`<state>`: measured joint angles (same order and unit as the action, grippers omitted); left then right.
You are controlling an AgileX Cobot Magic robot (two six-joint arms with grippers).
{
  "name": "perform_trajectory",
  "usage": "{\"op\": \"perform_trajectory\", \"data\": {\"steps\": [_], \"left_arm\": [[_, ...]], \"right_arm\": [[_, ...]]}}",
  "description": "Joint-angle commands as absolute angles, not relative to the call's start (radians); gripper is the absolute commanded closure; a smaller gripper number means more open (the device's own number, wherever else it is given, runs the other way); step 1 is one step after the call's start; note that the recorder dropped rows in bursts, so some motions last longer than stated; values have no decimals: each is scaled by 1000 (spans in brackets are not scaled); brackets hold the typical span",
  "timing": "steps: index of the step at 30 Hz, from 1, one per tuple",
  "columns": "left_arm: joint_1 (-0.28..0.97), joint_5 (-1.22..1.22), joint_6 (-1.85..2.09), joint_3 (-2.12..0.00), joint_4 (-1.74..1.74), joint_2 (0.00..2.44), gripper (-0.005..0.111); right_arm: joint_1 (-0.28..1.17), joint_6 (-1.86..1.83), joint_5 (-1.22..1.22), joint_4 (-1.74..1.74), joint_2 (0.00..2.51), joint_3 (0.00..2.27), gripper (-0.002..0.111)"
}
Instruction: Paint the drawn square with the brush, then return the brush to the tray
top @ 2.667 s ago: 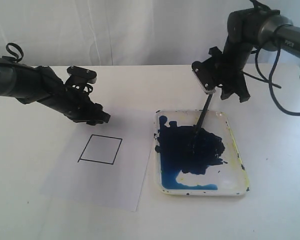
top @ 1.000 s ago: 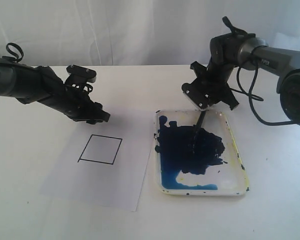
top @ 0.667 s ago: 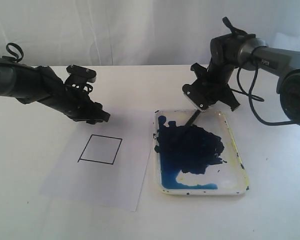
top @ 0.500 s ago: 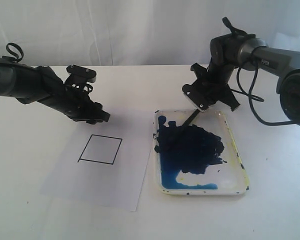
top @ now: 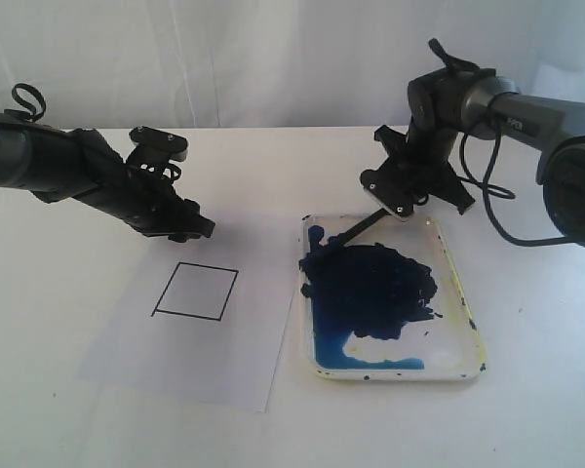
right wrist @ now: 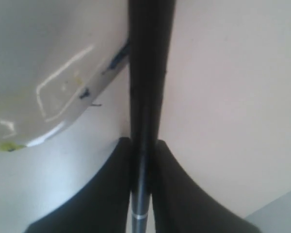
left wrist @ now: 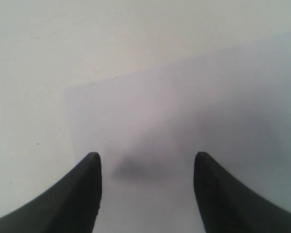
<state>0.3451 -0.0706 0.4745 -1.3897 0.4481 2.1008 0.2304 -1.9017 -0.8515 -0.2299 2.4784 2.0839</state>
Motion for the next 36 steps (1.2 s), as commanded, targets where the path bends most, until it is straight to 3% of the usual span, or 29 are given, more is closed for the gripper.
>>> {"op": "perform_trajectory", "data": {"steps": [1,15,36], "left_arm": [[339,-73,469,-1387,455,2103,47],[339,-73,469,-1387,455,2103,47],[339,-78,467,-1387,455,2103,47]], "right_arm": [[229,-1907,-860,-258,2484,2081,105],[229,-1907,-885,-286,2431,2081,108],[231,-1777,-1117,-286,2258,2081,108]]}}
